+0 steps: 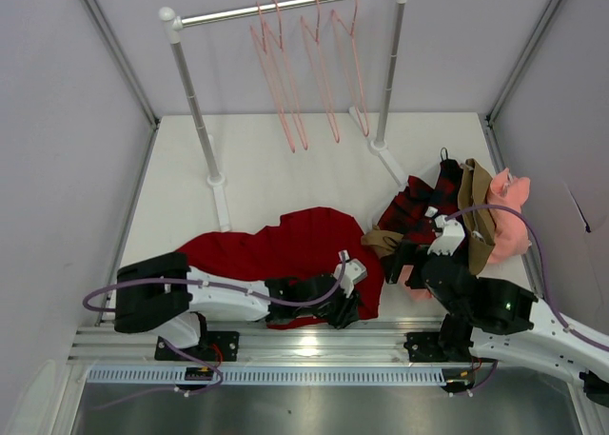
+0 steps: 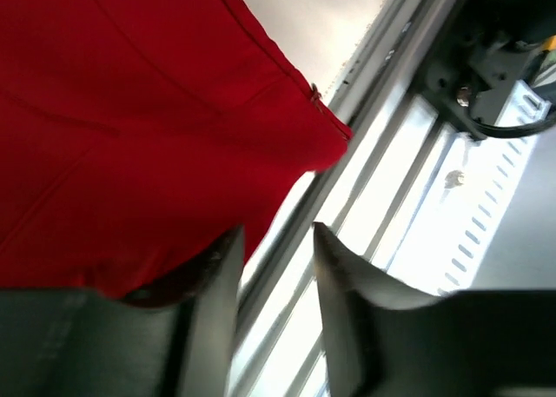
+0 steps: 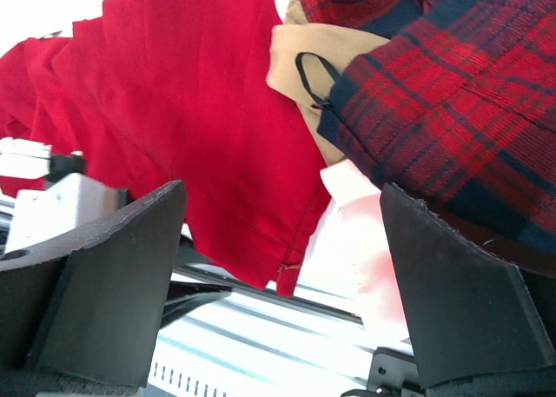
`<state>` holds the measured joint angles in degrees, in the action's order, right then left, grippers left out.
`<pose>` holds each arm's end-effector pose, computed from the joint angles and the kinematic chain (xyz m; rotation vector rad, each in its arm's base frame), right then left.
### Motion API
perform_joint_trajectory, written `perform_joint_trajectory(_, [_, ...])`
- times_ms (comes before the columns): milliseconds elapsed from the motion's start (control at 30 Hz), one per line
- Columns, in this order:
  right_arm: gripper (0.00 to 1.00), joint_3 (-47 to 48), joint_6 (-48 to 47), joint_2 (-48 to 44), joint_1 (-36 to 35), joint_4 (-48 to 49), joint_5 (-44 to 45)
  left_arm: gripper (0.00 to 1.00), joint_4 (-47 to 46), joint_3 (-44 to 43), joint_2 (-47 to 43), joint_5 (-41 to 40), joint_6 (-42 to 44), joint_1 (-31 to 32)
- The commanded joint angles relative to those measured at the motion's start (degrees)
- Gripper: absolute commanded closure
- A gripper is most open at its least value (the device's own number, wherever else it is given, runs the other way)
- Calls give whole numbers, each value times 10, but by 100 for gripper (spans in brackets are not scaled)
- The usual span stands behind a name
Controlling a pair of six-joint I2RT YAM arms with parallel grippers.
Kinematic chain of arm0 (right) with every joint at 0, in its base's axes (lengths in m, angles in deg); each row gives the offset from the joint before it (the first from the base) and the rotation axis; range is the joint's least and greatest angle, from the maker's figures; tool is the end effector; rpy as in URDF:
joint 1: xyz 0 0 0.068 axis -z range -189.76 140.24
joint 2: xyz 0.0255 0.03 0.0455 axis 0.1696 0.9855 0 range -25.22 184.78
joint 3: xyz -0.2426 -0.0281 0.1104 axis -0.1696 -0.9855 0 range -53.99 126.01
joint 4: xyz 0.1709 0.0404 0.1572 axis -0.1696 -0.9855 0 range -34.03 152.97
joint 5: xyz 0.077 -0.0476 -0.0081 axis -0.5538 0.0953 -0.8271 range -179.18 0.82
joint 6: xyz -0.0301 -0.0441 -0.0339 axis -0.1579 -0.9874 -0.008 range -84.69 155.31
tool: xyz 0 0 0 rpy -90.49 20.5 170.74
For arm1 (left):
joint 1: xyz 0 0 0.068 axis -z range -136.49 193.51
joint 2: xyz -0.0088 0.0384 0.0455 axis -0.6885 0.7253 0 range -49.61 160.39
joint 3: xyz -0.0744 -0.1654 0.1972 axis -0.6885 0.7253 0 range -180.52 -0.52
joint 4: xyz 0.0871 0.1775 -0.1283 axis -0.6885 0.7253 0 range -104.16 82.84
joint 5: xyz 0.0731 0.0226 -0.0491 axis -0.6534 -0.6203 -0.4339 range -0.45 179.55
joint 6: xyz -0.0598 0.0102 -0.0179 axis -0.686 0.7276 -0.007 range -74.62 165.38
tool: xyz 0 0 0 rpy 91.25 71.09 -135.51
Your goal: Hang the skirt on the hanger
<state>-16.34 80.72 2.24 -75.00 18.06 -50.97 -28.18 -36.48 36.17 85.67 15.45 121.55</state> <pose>0.0632 0.0652 0.2666 0.0134 2.0683 0.4755 0.0626 -0.2794 0.1728 0.9289 2.1817 -0.9344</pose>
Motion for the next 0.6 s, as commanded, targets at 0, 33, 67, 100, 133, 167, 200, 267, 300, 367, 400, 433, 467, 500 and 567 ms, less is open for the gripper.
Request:
perform_joint_trajectory(0, [1, 23, 21, -2, 3, -26, 22, 54, -20, -35, 26, -12, 21, -2])
perform_joint_trajectory(33, [0, 23, 21, -2, 3, -24, 20, 50, -20, -45, 42, -17, 18, -4])
perform_joint_trajectory(67, [1, 22, 21, -1, 3, -20, 18, 49, -20, -46, 49, -19, 15, -13])
perform_joint_trajectory(100, [1, 22, 21, -2, 3, -18, 15, 47, -26, -48, 55, -16, 2, -20])
perform_joint_trajectory(133, [1, 20, 21, -1, 3, -15, 11, 46, -31, -46, 60, -14, -6, -26])
perform_joint_trajectory(167, [1, 18, 21, 0, 3, -13, 9, 46, -37, -46, 65, -13, -13, -39])
perform_joint_trajectory(200, [1, 17, 21, 2, 4, -10, 7, 46, -47, -44, 67, -12, -26, -45])
perform_joint_trajectory(267, [1, 15, 20, 5, 3, -5, 4, 45, -57, -39, 65, -10, -32, -54])
perform_joint_trajectory(300, [1, 14, 18, 7, 2, -3, 3, 45, -63, -40, 63, -10, -31, -55])
perform_joint_trajectory(367, [0, 12, 16, 11, 3, 5, 1, 45, -63, -42, 60, -8, -29, -55])
perform_joint_trajectory(400, [1, 10, 14, 15, 3, 7, 1, 44, -61, -47, 56, -10, -29, -55])
perform_joint_trajectory(433, [1, 9, 12, 18, 3, 10, -1, 44, -58, -44, 55, -17, -29, -55])
perform_joint_trajectory(467, [0, 8, 11, 21, 3, 14, -2, 44, -58, -41, 54, -22, -31, -56])
perform_joint_trajectory(500, [0, 8, 9, 27, 3, 16, -1, 44, -59, -39, 54, -25, -32, -57])
perform_joint_trajectory(567, [1, 8, 6, 34, 3, 19, -1, 43, -70, -35, 57, -18, -36, -66])
